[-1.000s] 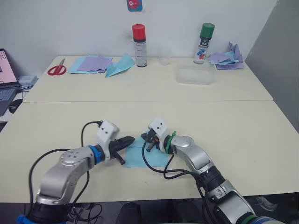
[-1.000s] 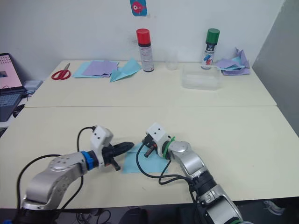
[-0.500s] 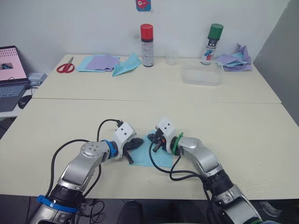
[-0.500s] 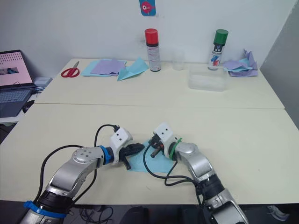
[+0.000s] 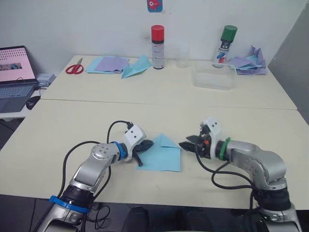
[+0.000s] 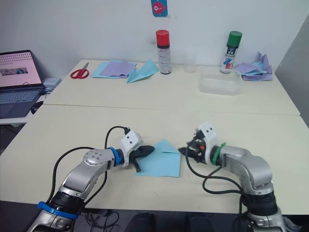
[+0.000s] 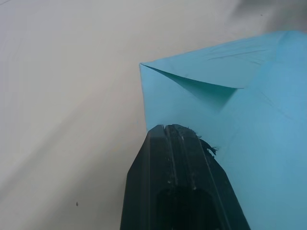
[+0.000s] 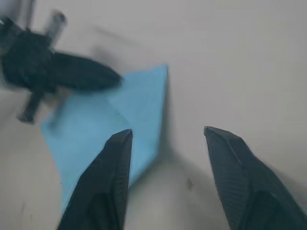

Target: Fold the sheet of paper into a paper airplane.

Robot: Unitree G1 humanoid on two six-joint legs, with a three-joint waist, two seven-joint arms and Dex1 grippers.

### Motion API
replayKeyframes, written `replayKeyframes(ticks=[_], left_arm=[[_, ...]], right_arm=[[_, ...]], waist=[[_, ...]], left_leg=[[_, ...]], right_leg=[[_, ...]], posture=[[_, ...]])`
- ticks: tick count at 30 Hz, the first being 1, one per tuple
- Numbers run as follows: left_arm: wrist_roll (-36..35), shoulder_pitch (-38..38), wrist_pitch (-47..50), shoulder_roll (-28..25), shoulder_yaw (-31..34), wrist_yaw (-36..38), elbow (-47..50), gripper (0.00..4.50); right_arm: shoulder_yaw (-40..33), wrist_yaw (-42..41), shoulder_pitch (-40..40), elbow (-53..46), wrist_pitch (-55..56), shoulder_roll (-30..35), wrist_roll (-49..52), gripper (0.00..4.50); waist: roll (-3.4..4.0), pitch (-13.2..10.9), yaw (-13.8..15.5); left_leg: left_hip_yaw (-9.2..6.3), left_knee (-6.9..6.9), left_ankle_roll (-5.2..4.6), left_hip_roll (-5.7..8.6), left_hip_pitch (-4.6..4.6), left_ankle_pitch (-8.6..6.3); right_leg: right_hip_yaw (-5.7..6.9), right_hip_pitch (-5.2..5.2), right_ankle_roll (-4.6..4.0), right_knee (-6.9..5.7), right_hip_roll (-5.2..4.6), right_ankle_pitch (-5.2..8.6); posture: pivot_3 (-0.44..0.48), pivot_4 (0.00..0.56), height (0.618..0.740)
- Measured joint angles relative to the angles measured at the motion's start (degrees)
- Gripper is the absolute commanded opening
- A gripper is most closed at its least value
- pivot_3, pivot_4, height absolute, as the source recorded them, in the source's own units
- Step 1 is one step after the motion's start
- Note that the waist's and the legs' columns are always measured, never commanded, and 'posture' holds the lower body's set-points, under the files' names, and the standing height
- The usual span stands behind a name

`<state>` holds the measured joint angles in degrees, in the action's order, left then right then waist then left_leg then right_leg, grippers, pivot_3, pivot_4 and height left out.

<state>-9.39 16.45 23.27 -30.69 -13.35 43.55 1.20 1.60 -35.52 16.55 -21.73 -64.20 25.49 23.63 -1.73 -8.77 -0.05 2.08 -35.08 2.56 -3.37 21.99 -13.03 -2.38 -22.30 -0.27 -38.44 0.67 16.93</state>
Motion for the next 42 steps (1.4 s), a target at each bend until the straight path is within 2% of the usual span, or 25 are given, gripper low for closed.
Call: replayKeyframes(ticks=[3,4,7,9,13,19,23,31,42], left_arm=[[0.56,0.03,-0.18,0.21,0.02,0.21,-0.07,0.00],[0.62,0.02,-0.21,0.34,0.03,0.31,-0.09,0.00],[0.66,-0.03,-0.39,0.61,0.05,0.70,-0.06,0.00],[0.69,-0.03,-0.45,0.66,0.10,0.84,-0.02,0.00],[0.93,-0.14,-0.86,0.70,0.15,0.82,0.03,0.00],[1.08,-0.03,-0.87,0.71,0.16,1.14,0.26,0.00],[0.96,1.83,0.26,0.73,0.16,3.47,-1.09,0.00],[1.65,7.57,0.63,2.41,-1.69,7.17,-5.55,0.00],[3.01,8.07,-0.09,3.16,-2.80,9.87,-5.13,0.00]], right_arm=[[3.87,-0.94,-0.44,2.34,6.54,4.09,-3.48,0.23],[5.33,-1.10,-0.44,3.03,8.65,4.43,-4.60,0.02],[9.32,-1.67,-0.45,5.54,13.31,3.26,-6.33,0.02],[10.17,-1.75,-0.34,6.49,15.28,1.91,-6.61,0.02],[12.06,-1.83,-0.32,7.04,16.17,-1.62,-6.46,0.02],[8.91,-0.51,-0.17,8.96,12.98,-8.20,-1.54,0.02],[6.46,0.29,0.31,9.12,12.17,-8.00,-0.81,0.02],[6.62,2.55,2.15,8.94,10.56,-11.46,0.44,0.02],[6.53,4.68,2.16,8.00,9.28,-12.86,0.98,0.02]], waist=[[0.10,0.00,-0.12],[0.09,0.00,-0.11],[0.09,0.00,-0.04],[0.08,0.01,-0.04],[0.06,0.03,-0.04],[0.07,0.02,-0.01],[0.07,0.03,0.04],[0.07,0.02,0.03],[0.06,0.02,-0.03]], left_leg=[[-0.06,0.02,-0.06,-0.02,0.01,0.03],[-0.11,0.02,-0.06,-0.03,0.00,0.03],[-0.11,0.02,-0.06,0.00,0.07,0.03],[-0.07,0.02,-0.06,0.03,0.18,0.03],[-0.10,-0.01,-0.07,0.02,0.37,0.04],[-0.12,-0.01,-0.07,0.01,0.48,0.04],[-0.14,-0.03,-0.07,0.08,0.53,0.04],[-0.24,-0.06,-0.11,0.17,0.76,0.06],[-0.28,-0.06,-0.12,0.47,0.90,0.05]], right_leg=[[0.04,0.00,0.08,0.34,0.02,-0.05],[0.08,-0.03,0.08,0.41,0.03,-0.05],[0.07,0.01,0.10,0.54,0.03,-0.06],[0.04,0.08,0.50,0.56,0.03,-0.29],[0.07,0.04,0.65,0.56,0.03,-0.38],[0.10,0.01,0.64,0.57,0.03,-0.38],[0.09,-0.01,0.65,0.62,0.03,-0.38],[0.17,-0.09,0.66,0.64,0.15,-0.38],[0.14,-0.12,0.90,0.69,-0.04,-0.25]], posture=[[0.000,0.150,0.740],[0.000,0.150,0.740],[0.000,0.150,0.740],[0.000,0.150,0.740],[0.000,0.150,0.740],[0.000,0.150,0.740],[0.000,0.150,0.740],[0.000,0.150,0.740],[0.000,0.150,0.740]])
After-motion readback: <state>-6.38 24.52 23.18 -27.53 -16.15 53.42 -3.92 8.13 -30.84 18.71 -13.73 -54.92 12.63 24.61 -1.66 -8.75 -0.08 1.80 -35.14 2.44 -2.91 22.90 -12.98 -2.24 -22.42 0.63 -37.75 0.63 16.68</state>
